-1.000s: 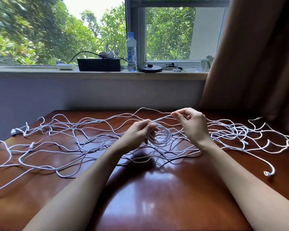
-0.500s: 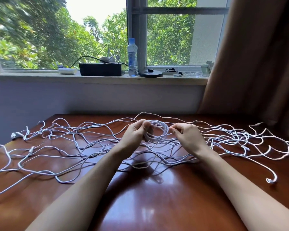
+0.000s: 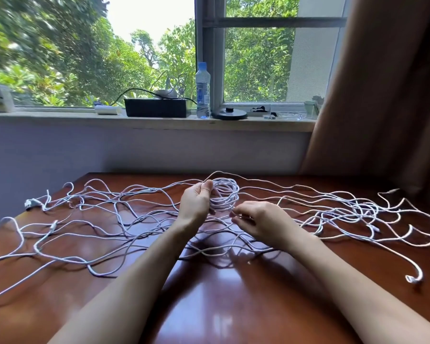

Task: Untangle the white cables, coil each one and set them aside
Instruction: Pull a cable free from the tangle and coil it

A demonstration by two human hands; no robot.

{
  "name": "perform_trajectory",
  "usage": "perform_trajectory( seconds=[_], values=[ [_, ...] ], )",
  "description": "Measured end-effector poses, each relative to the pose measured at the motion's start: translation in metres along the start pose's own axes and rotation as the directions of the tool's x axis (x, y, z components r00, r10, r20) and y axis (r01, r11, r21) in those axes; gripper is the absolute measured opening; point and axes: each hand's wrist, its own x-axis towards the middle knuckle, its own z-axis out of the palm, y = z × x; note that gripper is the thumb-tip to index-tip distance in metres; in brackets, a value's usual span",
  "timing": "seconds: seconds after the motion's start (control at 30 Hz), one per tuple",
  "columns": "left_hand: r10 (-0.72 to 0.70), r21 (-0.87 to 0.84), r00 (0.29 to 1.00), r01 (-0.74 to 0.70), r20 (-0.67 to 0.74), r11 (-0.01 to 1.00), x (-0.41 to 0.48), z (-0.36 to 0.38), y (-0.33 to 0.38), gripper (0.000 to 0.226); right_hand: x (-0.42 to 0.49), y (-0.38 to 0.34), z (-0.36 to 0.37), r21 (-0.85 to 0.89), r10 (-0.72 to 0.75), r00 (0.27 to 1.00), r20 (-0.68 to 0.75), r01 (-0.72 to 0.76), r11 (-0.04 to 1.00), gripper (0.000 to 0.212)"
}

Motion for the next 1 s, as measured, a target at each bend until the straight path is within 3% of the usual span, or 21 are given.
perform_trajectory(
  seconds=[0.2,0.37,0.5,0.57,0.8,1.0],
  values=[
    [0.169,0.27,0.985,-0.153,-0.036,0.95,0.0,-0.004,-0.006,0.046,0.001,-0.013,0.002,-0.128,-0.155,0.979,-0.135,0.138,0.982,0.027],
    [0.241,0.322,0.97,-0.219,-0.032,0.921,-0.003,-0.004,-0.003,0.042,0.006,-0.013,-0.004,-0.223,-0.208,0.944,-0.254,0.152,0.963,0.018],
    [0.284,0.331,0.957,-0.288,0.06,0.899,-0.005,-0.001,-0.003,0.04,0.004,-0.011,-0.006,-0.162,-0.187,0.948,-0.259,0.149,0.976,0.017],
    [0.309,0.336,0.946,-0.324,0.096,0.885,-0.006,0.0,-0.004,0.039,0.004,-0.011,-0.006,-0.14,-0.142,0.952,-0.272,0.106,0.984,0.019],
    [0.331,0.246,0.908,-0.393,0.257,0.886,-0.017,0.007,0.003,0.039,0.002,-0.017,-0.011,0.027,0.245,0.911,-0.333,-0.25,0.968,0.013],
    [0.271,0.072,0.886,-0.32,0.375,0.945,-0.023,0.011,0.006,0.036,0.003,-0.013,-0.016,0.217,0.346,0.874,-0.341,-0.285,0.934,0.021]
  ],
)
